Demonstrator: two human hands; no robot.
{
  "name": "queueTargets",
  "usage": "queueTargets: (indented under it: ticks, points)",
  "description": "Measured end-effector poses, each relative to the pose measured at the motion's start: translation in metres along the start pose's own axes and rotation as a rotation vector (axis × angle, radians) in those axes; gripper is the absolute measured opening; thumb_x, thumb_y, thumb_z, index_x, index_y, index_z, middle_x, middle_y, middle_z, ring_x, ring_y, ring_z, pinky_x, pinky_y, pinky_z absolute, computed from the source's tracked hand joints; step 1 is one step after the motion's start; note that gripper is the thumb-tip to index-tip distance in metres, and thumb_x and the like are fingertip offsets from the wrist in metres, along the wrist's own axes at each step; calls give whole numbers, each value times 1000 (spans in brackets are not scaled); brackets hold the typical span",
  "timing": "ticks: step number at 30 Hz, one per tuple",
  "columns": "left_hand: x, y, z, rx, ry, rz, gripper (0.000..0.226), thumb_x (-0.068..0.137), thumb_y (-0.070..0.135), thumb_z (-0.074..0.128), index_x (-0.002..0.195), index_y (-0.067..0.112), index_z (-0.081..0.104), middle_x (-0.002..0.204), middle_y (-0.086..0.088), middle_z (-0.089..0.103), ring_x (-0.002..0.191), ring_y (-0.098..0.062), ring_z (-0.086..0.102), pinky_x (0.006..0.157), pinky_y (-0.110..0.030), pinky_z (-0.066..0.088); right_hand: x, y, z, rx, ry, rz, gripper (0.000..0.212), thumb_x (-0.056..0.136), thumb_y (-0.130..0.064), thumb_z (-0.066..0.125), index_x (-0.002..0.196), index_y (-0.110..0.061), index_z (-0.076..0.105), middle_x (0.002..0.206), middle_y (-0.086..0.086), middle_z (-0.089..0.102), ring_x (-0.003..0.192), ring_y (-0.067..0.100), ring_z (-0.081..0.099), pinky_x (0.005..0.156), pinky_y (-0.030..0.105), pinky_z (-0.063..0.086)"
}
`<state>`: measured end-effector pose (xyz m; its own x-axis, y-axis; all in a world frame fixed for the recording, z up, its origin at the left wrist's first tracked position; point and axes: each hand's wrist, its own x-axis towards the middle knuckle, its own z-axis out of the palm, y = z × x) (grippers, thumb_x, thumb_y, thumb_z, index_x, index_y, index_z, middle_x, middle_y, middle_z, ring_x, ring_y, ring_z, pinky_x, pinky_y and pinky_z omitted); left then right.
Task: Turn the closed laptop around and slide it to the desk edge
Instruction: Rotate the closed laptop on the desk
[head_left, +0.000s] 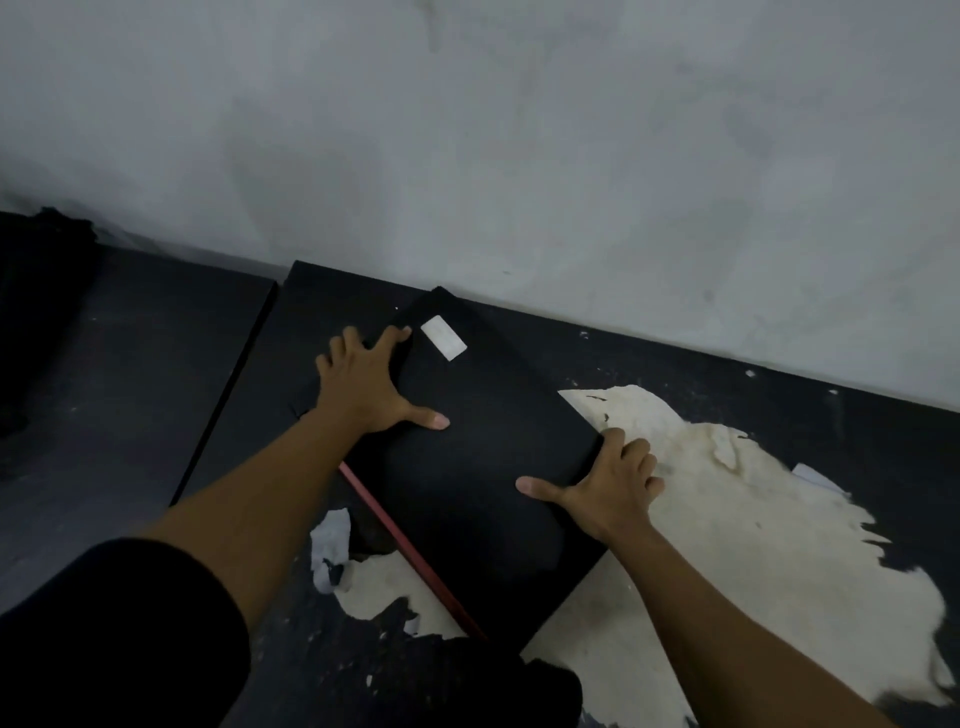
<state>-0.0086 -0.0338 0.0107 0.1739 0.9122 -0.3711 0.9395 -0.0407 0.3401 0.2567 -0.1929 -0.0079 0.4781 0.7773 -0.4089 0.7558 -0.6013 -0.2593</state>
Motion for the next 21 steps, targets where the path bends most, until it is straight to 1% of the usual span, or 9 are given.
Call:
queueTargets:
  ticks: [5,9,11,14,16,18,20,21]
  points:
    - [17,25,7,120,-58,116,146,29,96,70,156,43,20,151,-20,28,140,-44,26,114,-61,21,-14,21,11,66,5,104,125,33,-104,55,122,-19,33,113,1,27,116,30,37,99,48,32]
    - [24,29,11,164,-87,172,146,31,98,67,157,41,19,149,-20,28,138,-43,27,115,-60,22,-22,30,20,64,44,130,123,36,-105,53,119,-17,34,112,1,30,112,29,40,97,48,34]
    - [24,27,12,178,-87,183,146,32,100,64,158,42,17,150,-19,28,138,-42,27,115,-59,23,-23,30,21,28,42,120,125,37,-107,50,122,-16,35,114,3,33,112,29,41,96,48,35]
    - [14,26,15,142,-56,156,146,34,101,62,159,44,13,152,-18,27,139,-42,28,115,-59,22,-18,29,12,-27,-8,60,132,38,-108,46,130,-15,35,123,6,39,117,30,42,98,48,36]
    - [-4,25,20,50,50,33,147,35,100,63,160,44,8,155,-20,23,143,-43,24,115,-60,19,-10,24,3,-27,-57,-9,134,38,-107,48,135,-16,34,129,7,39,121,30,42,100,48,37]
    - [-32,23,28,-92,145,-196,150,38,98,66,160,40,1,158,-23,16,146,-47,18,116,-63,17,-1,17,-6,-11,-115,-45,137,37,-106,52,140,-17,32,135,7,39,127,31,41,102,50,38]
    - [-66,19,42,-219,120,-391,155,38,98,66,160,38,-9,163,-26,6,149,-49,13,117,-65,15,4,9,-11,-17,-153,-42,141,35,-105,56,143,-18,29,137,7,39,130,31,41,103,50,41]
    - [-86,16,50,-289,76,-436,157,37,99,66,158,40,-14,164,-25,2,149,-49,13,118,-65,17,2,6,-12,-39,-154,-47,142,34,-105,56,143,-17,29,137,7,40,130,31,42,101,50,43]
